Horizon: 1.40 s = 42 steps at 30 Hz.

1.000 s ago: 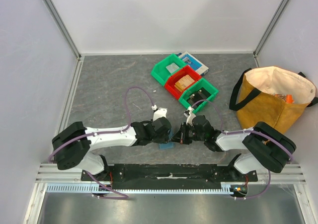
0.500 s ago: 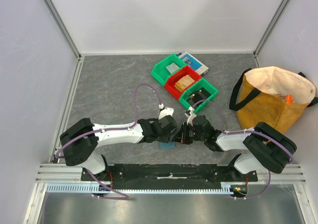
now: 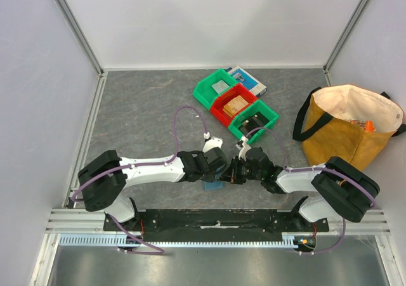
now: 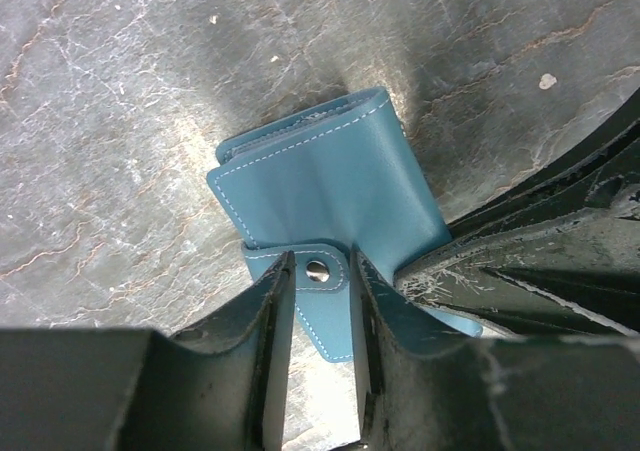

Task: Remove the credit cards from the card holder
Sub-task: Open the card holder at the center of the board.

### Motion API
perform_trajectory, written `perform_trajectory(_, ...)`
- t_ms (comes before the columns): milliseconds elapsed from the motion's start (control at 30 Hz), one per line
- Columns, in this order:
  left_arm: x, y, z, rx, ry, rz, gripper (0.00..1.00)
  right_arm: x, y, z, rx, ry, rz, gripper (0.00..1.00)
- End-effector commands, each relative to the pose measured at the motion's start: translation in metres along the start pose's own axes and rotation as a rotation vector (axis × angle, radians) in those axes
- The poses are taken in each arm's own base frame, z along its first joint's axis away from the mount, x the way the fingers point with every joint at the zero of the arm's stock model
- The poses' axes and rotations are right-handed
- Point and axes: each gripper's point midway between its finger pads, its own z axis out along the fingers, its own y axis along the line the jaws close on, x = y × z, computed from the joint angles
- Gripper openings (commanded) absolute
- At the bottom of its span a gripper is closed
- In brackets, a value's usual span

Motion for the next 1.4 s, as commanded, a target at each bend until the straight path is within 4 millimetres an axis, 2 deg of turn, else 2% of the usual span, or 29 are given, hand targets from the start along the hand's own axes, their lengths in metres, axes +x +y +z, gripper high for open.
perform_trajectory(0, 0.013, 0.03, 0.005, -0.128, 0.042, 0.101, 0.26, 0.002, -0.016, -0.002, 0.07, -0.003, -0.033, 0.0)
perform_trajectory(133, 0.008, 0.034, 0.004, -0.146, 0.019, 0.101, 0.05, 0.002, -0.016, -0.002, 0.074, -0.007, -0.034, 0.0)
perform_trajectory(167, 0.006, 0.035, 0.002, -0.152, 0.01, 0.101, 0.02, 0.002, -0.018, -0.003, 0.078, -0.008, -0.034, 0.0)
perform_trajectory(400, 0.003, 0.059, -0.003, -0.202, -0.01, 0.061, 0.02, -0.003, -0.021, -0.007, 0.108, -0.045, -0.032, 0.0)
perform_trajectory(633, 0.012, 0.093, -0.005, -0.226, 0.002, -0.033, 0.02, -0.006, -0.025, -0.009, 0.129, -0.057, -0.035, 0.0)
perform_trajectory(767, 0.016, 0.102, -0.005, -0.188, -0.005, -0.108, 0.02, -0.006, -0.024, -0.007, 0.137, -0.047, -0.039, 0.0)
perform_trajectory(900, 0.016, 0.093, -0.005, -0.095, -0.029, -0.178, 0.02, -0.015, -0.023, -0.011, 0.184, -0.047, -0.097, 0.31)
perform_trajectory(1033, 0.013, 0.082, -0.008, -0.021, -0.059, -0.239, 0.03, -0.038, -0.016, -0.023, 0.262, -0.088, -0.203, 0.49)
perform_trajectory(1067, 0.01, 0.078, -0.01, 0.01, -0.079, -0.253, 0.1, -0.047, -0.012, -0.026, 0.278, -0.105, -0.228, 0.57)
perform_trajectory(1100, 0.005, 0.073, -0.014, 0.046, -0.101, -0.272, 0.22, -0.053, -0.009, -0.028, 0.292, -0.118, -0.246, 0.62)
perform_trajectory(1200, -0.01, 0.055, -0.028, 0.17, -0.164, -0.308, 0.58, -0.06, -0.01, -0.035, 0.343, -0.122, -0.29, 0.64)
perform_trajectory(1300, -0.02, 0.041, -0.037, 0.231, -0.173, -0.296, 0.81, -0.064, -0.01, -0.036, 0.355, -0.138, -0.298, 0.62)
perform_trajectory(1367, -0.029, 0.031, -0.042, 0.255, -0.179, -0.273, 0.89, -0.065, -0.011, -0.036, 0.364, -0.143, -0.297, 0.62)
